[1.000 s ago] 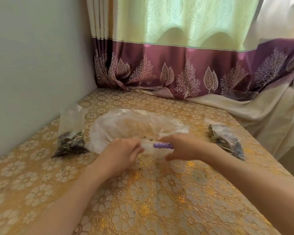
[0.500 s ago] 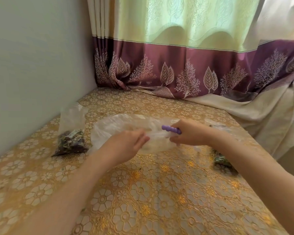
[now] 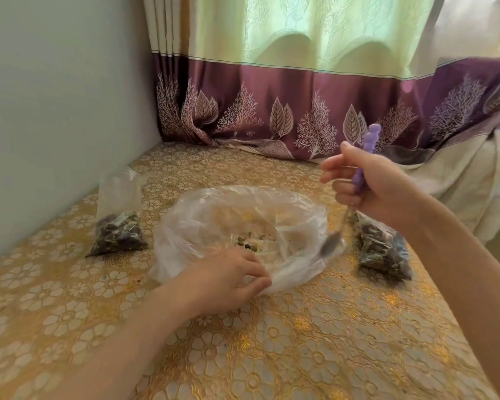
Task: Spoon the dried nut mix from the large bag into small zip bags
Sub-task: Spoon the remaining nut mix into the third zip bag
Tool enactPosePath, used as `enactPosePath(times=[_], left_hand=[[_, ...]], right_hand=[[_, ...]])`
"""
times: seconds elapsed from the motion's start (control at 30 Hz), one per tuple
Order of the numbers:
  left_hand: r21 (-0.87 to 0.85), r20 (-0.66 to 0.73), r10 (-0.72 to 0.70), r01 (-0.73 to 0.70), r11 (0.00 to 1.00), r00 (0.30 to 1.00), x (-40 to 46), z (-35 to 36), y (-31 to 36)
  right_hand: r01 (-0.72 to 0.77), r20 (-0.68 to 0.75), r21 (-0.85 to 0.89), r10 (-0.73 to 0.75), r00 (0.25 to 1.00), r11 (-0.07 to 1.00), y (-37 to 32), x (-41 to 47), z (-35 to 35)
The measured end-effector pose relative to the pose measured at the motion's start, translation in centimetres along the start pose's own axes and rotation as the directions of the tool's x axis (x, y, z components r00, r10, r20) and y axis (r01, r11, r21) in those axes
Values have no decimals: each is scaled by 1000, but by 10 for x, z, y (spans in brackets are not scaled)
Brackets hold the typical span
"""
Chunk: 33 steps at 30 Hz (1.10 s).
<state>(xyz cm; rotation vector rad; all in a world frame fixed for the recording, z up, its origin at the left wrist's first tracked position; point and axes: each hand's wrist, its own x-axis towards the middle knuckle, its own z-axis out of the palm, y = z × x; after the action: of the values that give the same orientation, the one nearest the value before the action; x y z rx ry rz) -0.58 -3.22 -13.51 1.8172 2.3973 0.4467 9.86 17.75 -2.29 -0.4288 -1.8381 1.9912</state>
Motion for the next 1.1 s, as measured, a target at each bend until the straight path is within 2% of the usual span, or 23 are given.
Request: enactPosePath(times=[0.07,0.2,0.27,0.33,0.4,0.43,0.53,0.6,0.7,0.77,0.8,0.87,0.9,0.97,1.03,1.1], left_hand=[[-5,8,15,-15,1000,1000,-1,2,3],[-81,-54,1,-5,997,999,-4,4,5],[-79,-173,-54,41,996,983,-5,4,4],[-14,-351,-111,113,993,930,-4,4,-1],[35,-448,-146,180,983,882,-2,4,-7],[68,-433,-162,211,975,887,-1,4,-10],[217,-268,-247,308,926,931,3,11,-16],[267,-187,-298,341,901,936,4,15,-17],[247,-184,-318,357,901,930,2,16,-15],[209,-326,-241,318,925,914,0,10,-10],[209,-446,-177,294,933,877,0,5,-7],[265,-665,-65,316,911,744,4,-8,-9],[279,-716,-60,365,888,695,8,-15,-13],[238,-685,-197,472,849,701,16,-32,-25],[155,-549,-421,583,798,722,27,-44,-38],[103,-413,-562,650,753,716,37,-50,-47]], right_hand=[[46,-130,100,-33,991,994,9,0,8],[27,-227,-117,-53,973,993,47,-6,18],[26,-253,-172,-70,965,985,64,-9,20],[49,-287,-208,-109,952,977,76,-12,19],[79,-311,-212,-144,940,974,82,-15,15],[89,-323,-216,-157,933,972,84,-15,13],[80,-329,-261,-167,929,962,87,-17,8],[63,-313,-295,-159,936,953,90,-16,6],[43,-294,-352,-154,943,935,94,-14,8],[48,-292,-358,-160,943,933,94,-12,9],[54,-291,-358,-167,942,932,94,-12,10],[70,-289,-360,-183,940,930,95,-12,10],[79,-290,-357,-191,938,931,95,-12,11],[93,-296,-347,-203,934,933,97,-13,11],[88,-293,-335,-192,936,938,99,-14,12],[61,-294,-327,-163,942,943,101,-16,13]])
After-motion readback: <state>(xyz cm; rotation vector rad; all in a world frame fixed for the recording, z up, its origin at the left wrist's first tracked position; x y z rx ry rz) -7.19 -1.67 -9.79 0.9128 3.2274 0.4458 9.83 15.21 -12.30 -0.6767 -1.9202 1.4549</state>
